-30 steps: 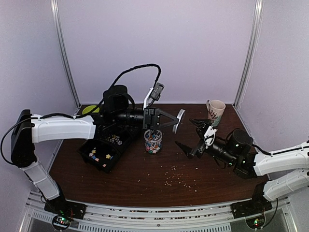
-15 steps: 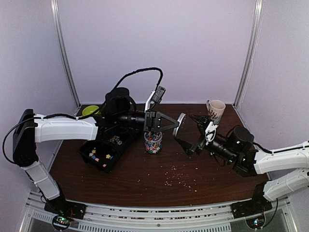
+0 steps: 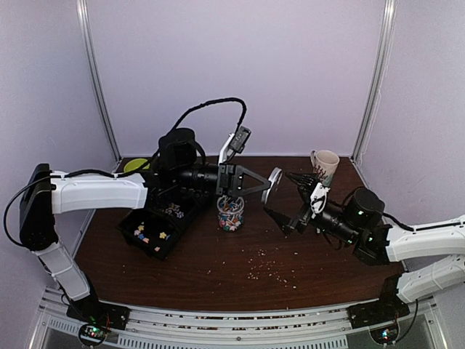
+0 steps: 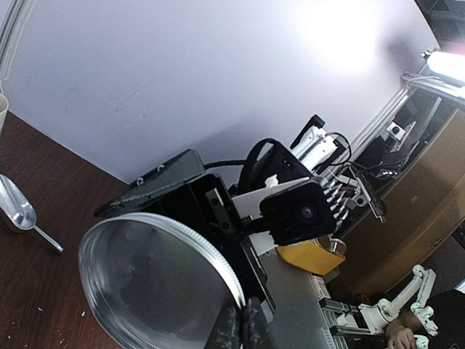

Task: Pack the candies
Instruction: Pass from the left arm to the right

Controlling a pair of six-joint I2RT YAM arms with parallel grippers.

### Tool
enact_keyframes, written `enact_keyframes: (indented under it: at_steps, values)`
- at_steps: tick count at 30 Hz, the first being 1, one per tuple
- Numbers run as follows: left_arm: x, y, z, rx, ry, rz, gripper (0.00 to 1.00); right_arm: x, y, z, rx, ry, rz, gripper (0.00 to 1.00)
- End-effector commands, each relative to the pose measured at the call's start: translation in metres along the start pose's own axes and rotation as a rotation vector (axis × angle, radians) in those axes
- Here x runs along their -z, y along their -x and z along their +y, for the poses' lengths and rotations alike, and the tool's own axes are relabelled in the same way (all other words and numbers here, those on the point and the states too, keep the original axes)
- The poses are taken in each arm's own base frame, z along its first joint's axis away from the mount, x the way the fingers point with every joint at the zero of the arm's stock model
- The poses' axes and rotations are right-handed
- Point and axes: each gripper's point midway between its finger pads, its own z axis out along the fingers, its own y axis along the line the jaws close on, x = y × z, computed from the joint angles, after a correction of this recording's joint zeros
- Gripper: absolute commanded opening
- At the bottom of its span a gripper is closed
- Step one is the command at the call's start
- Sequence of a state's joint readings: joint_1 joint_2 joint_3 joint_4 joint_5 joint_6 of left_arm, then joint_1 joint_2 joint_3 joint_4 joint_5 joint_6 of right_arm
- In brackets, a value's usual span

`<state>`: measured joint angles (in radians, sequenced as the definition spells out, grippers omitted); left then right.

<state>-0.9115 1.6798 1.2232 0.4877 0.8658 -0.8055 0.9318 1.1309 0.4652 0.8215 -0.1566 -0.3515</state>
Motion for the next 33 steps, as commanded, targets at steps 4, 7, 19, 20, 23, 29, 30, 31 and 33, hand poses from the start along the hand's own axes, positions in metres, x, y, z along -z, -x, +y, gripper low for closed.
enact_keyframes:
  at_steps: [4, 7, 19, 20, 23, 29, 30, 31, 33]
  values:
    - [-0.006, -0.005, -0.009, -0.028, -0.050, 0.025, 0.00, -0.004, 0.014, -0.001, -0.018, 0.009, -0.035, 1.00]
    - [-0.007, -0.007, -0.011, -0.029, -0.061, 0.032, 0.00, -0.006, 0.013, -0.003, -0.021, -0.003, -0.031, 1.00]
    - [-0.007, -0.010, -0.009, -0.031, -0.062, 0.035, 0.00, -0.003, 0.015, 0.005, -0.015, 0.034, -0.053, 0.96]
    - [-0.007, -0.010, -0.009, -0.028, -0.065, 0.035, 0.00, -0.003, 0.014, 0.006, -0.014, 0.044, -0.053, 0.93]
    - [-0.007, -0.011, -0.009, -0.019, -0.073, 0.032, 0.00, -0.002, 0.014, 0.011, -0.013, 0.069, -0.056, 0.85]
    - [-0.006, -0.013, -0.009, -0.012, -0.078, 0.031, 0.00, -0.002, 0.015, 0.014, -0.009, 0.086, -0.058, 0.84]
    - [-0.006, -0.014, -0.009, -0.011, -0.078, 0.031, 0.00, -0.002, 0.015, 0.014, -0.009, 0.086, -0.058, 0.84]
    - [-0.006, -0.014, -0.009, -0.011, -0.078, 0.029, 0.00, -0.002, 0.014, 0.014, -0.010, 0.086, -0.057, 0.84]
    - [-0.005, -0.013, -0.009, -0.012, -0.075, 0.025, 0.05, -0.002, 0.014, 0.013, -0.011, 0.082, -0.052, 0.84]
